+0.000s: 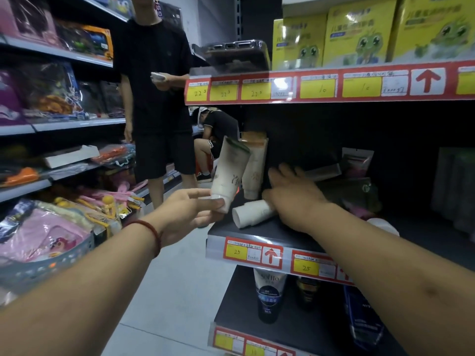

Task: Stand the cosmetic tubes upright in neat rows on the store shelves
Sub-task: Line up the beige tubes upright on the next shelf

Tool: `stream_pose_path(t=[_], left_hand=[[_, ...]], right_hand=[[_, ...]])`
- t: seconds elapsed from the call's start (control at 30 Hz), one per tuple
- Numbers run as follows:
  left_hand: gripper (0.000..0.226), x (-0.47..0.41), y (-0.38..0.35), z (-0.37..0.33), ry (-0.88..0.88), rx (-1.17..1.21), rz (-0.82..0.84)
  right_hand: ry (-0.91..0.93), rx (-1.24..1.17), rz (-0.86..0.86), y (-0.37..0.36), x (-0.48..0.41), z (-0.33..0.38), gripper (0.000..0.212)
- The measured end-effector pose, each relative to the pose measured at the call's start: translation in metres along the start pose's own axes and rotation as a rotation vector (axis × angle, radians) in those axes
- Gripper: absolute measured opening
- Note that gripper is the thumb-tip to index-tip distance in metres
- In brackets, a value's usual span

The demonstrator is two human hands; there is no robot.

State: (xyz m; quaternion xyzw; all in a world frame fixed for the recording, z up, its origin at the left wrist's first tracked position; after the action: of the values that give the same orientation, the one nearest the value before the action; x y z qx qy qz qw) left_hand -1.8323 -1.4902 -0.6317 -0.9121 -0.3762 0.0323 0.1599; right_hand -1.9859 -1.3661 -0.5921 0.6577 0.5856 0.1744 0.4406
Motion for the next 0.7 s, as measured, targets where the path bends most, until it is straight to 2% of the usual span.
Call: stream_pose_path(t=[0.07,0.2,0.27,0.33,0.47,0.6,0.7], left_hand=[[0.038,0.004,-0.006,0.003,0.018,0.002,0.059],[0.033,0.008,-0.012,0.005,-0.009,0.047,0.090],[0.036,0.006,-0.011,0.005,-0.032,0.106,0.056],[0.036,0.004,-0.010,0.004,-0.040,0.189,0.021],[0.035,0.006,-0.011,0.000,-0.042,0.196,0.058],[0.042,0.007,-0.010,0.003,-0.018,0.131,0.088],[0.045,0.006,-0.011,0.004,-0.019,0.089,0.096]], right_hand=[[0.020,0.120,-0.067,0.007,0.000,0.005,0.031],[-0.032,-0.006,0.034,0.002,0.003,0.003,0.025],[-0.079,-0.241,0.105,-0.005,0.006,-0.001,0.032],[-0.158,-0.594,0.205,-0.013,0.008,-0.006,0.038],[-0.416,-1.121,0.318,-0.023,0.010,-0.014,0.026],[-0.507,-1.317,0.324,-0.027,0.014,-0.013,0.025],[-0.545,-1.475,0.267,-0.023,0.016,-0.013,0.028]])
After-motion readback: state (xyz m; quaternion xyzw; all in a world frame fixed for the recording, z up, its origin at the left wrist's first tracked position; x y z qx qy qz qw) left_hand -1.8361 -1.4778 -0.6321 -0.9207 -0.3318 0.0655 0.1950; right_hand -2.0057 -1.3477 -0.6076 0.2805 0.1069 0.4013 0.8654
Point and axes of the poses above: each hand's wrist, its own x-axis away from the middle knuckle, its own y-axis out of the back of the hand, z = x × y, the point moved 6 cm from there along -x, towards the middle knuckle, and after that the axes turned 9 degrees about x, right-handed, at the moved point
